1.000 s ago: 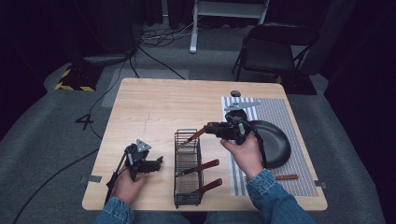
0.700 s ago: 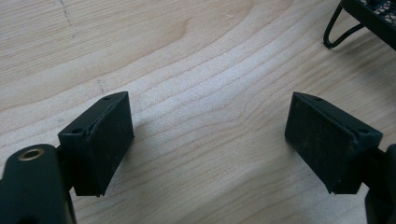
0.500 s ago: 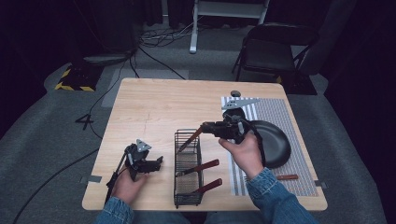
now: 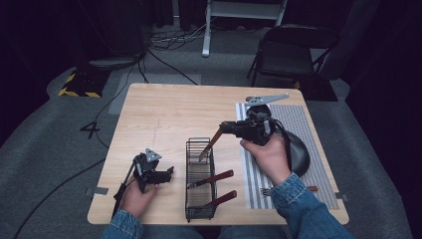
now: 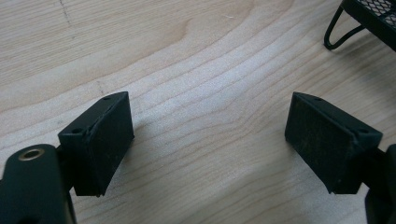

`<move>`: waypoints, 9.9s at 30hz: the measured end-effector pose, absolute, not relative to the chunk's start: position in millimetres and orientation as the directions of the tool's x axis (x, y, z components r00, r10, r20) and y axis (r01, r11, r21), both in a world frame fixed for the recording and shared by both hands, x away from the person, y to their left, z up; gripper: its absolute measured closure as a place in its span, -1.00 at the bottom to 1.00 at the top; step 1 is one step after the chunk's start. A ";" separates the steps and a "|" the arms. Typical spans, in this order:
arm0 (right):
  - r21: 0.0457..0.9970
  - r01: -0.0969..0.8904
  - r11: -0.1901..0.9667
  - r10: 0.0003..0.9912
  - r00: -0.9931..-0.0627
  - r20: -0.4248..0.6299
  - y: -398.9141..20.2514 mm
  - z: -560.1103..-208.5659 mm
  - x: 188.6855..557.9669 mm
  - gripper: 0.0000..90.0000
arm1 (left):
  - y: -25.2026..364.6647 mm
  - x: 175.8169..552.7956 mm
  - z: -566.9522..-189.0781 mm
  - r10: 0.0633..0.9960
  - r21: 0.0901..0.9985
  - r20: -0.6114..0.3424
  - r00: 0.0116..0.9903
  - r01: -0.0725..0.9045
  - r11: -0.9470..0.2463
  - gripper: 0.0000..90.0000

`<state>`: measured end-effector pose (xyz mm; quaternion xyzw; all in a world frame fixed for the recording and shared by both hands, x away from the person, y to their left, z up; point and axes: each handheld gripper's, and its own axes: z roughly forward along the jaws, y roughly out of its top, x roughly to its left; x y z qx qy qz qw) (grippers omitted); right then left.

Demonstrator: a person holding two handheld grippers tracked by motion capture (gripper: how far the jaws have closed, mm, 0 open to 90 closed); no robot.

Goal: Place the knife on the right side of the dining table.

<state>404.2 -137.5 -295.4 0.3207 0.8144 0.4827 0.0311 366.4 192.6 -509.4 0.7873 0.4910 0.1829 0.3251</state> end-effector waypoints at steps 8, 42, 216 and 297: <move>0.817 0.484 0.315 0.553 -0.793 0.256 -148.9 -276.5 402.0 0.78 | 192.7 368.5 -509.5 0.896 0.692 -0.032 0.443 0.656 -0.300 -0.65; 0.897 0.421 0.135 0.700 -0.681 0.215 -245.8 -220.2 420.4 0.78 | 195.4 371.5 -509.4 0.901 0.693 -0.031 0.433 0.659 -0.293 -0.62; 0.568 0.818 -0.090 0.987 -0.005 0.163 -365.5 -418.3 586.0 -0.01 | 195.0 371.8 -509.4 0.902 0.693 -0.033 0.431 0.660 -0.290 -0.62; 0.421 0.889 -0.182 0.982 0.138 0.133 -382.1 -462.5 598.9 0.03 | 194.8 371.9 -509.4 0.903 0.694 -0.032 0.429 0.660 -0.289 -0.62</move>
